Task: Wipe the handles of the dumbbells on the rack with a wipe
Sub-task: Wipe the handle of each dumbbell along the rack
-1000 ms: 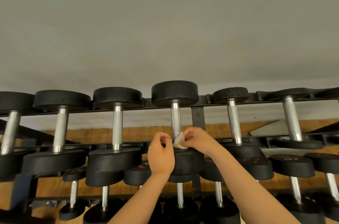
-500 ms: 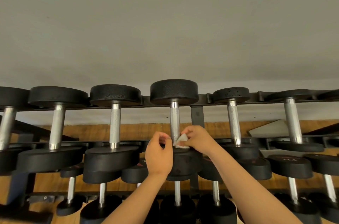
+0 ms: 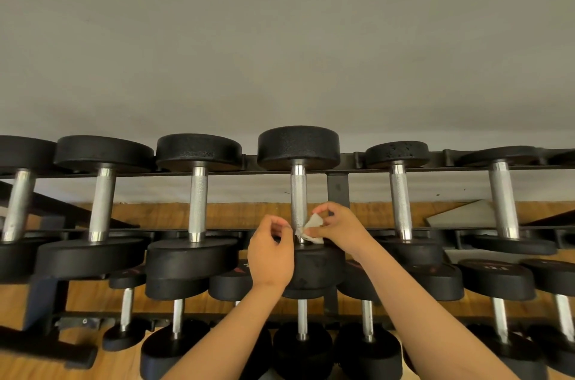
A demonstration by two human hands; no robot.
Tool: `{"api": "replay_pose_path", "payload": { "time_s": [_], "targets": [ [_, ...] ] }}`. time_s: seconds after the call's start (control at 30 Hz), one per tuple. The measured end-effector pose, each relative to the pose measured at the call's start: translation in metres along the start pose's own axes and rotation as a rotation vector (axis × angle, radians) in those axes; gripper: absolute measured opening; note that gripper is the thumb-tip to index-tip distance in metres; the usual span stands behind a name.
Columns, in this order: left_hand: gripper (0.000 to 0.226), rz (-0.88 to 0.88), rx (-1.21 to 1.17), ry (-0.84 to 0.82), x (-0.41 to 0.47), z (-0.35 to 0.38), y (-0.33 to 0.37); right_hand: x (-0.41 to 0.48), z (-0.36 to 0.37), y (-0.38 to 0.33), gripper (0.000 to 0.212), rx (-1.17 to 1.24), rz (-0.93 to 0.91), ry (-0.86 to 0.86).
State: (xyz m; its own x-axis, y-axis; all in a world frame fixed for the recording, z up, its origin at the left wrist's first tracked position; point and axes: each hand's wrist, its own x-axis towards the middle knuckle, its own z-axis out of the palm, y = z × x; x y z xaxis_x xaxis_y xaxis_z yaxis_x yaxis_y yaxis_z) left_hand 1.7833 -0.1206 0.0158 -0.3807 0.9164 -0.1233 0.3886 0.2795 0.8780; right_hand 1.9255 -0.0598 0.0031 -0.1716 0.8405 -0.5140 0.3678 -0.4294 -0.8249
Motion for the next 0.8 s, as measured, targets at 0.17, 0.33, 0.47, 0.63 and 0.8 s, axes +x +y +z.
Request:
{"api": "replay_pose_path", "payload": {
  "time_s": [0.17,0.33,0.47,0.63,0.8],
  "targets": [
    [0.016,0.004,-0.010,-0.004,-0.001,0.000,0.001,0.009,0.002,-0.014,0.049,0.052,-0.029,-0.003],
    [0.019,0.005,-0.014,-0.003,0.000,0.000,0.000,0.010,0.001,-0.005,0.041,0.039,0.023,0.043],
    [0.018,0.005,-0.013,-0.009,0.001,0.000,-0.001,0.008,0.000,-0.003,0.027,0.036,0.014,0.039],
    [0.016,0.009,-0.004,-0.005,0.001,0.001,-0.002,0.011,0.001,-0.016,0.029,0.102,0.013,0.038],
    [0.014,0.000,-0.021,-0.005,0.001,0.001,-0.002,0.010,0.001,-0.005,0.032,0.085,0.016,0.029]
  ]
}}
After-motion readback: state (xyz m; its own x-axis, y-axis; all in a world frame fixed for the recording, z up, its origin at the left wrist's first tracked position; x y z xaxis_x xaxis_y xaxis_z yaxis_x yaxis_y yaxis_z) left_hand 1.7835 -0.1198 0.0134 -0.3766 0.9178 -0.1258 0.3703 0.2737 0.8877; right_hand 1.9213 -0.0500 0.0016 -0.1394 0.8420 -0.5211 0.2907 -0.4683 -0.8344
